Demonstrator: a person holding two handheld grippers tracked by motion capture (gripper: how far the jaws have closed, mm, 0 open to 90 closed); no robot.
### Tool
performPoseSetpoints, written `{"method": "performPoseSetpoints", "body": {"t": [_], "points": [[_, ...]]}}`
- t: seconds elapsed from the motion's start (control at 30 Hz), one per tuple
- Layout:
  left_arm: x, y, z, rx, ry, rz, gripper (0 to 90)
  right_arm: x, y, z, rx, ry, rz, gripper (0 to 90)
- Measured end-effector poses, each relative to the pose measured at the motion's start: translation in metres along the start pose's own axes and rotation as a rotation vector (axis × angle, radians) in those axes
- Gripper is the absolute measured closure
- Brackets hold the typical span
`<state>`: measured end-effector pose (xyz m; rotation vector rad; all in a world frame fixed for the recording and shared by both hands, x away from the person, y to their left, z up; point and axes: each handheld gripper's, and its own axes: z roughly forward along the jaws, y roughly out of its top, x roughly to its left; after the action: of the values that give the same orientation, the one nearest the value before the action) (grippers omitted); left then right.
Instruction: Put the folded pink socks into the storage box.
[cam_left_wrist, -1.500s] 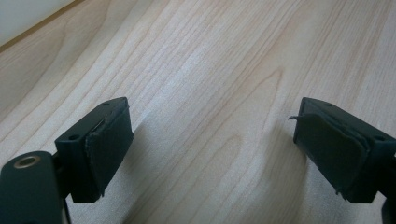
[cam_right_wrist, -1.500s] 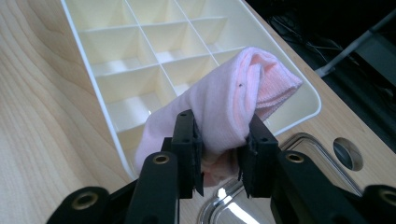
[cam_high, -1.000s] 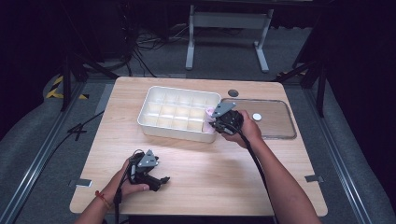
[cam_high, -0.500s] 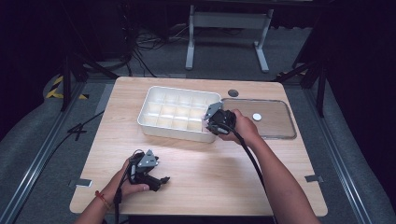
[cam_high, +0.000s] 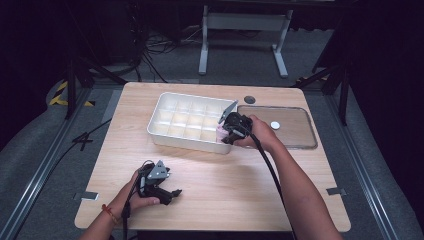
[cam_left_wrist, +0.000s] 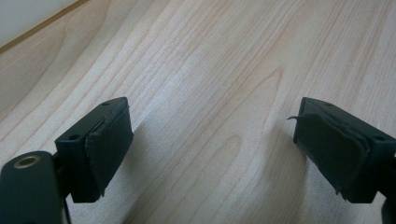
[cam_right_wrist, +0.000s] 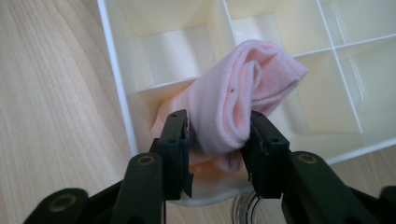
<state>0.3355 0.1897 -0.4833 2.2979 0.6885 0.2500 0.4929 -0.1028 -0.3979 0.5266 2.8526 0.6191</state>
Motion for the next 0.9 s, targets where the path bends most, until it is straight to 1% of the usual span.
{"method": "performPoseSetpoints", "body": {"t": [0.03, 0.1, 0.17, 0.23, 0.27, 0.43, 0.53, 0.6, 0.63, 0.7, 0.77, 0.9], "points": [[0.000, 0.000, 0.000, -0.001, 0.000, 0.001, 11.8, -0.002, 0.000, -0.001, -0.008, 0.016, 0.017, 60.2], [0.000, 0.000, 0.000, 0.000, 0.000, 0.000, 11.8, -0.004, 0.001, -0.004, -0.020, 0.034, 0.028, 58.5], [0.000, 0.000, 0.000, -0.001, 0.001, 0.000, 11.8, -0.005, 0.002, -0.008, -0.036, 0.034, 0.041, 56.7], [0.000, 0.000, 0.000, -0.002, 0.000, 0.002, 11.8, -0.007, 0.003, -0.011, -0.061, 0.035, 0.063, 57.7], [0.000, 0.000, 0.000, -0.002, 0.000, 0.000, 11.8, -0.007, 0.004, -0.012, -0.069, 0.031, 0.060, 57.5], [0.000, 0.000, 0.000, -0.002, 0.001, 0.000, 11.8, -0.007, 0.007, -0.014, -0.102, 0.024, 0.080, 60.0], [0.000, 0.000, 0.000, -0.002, 0.001, 0.000, 11.8, -0.006, 0.009, -0.007, -0.085, 0.023, 0.085, 63.5], [0.000, 0.000, 0.000, -0.004, 0.001, 0.001, 11.8, -0.006, 0.009, -0.001, -0.065, -0.001, 0.096, 66.5], [0.000, 0.000, 0.000, -0.002, 0.001, 0.000, 11.8, -0.007, 0.008, 0.000, -0.060, -0.010, 0.111, 69.2], [0.000, 0.000, 0.000, -0.004, 0.002, 0.001, 11.8, -0.008, 0.007, 0.001, -0.069, -0.004, 0.124, 74.3], [0.000, 0.000, 0.000, -0.002, 0.001, 0.001, 11.8, -0.009, 0.007, 0.002, -0.073, -0.003, 0.125, 76.5], [0.000, 0.000, 0.000, -0.002, 0.002, 0.001, 11.8, -0.008, 0.007, 0.006, -0.051, -0.013, 0.128, 79.1]]}}
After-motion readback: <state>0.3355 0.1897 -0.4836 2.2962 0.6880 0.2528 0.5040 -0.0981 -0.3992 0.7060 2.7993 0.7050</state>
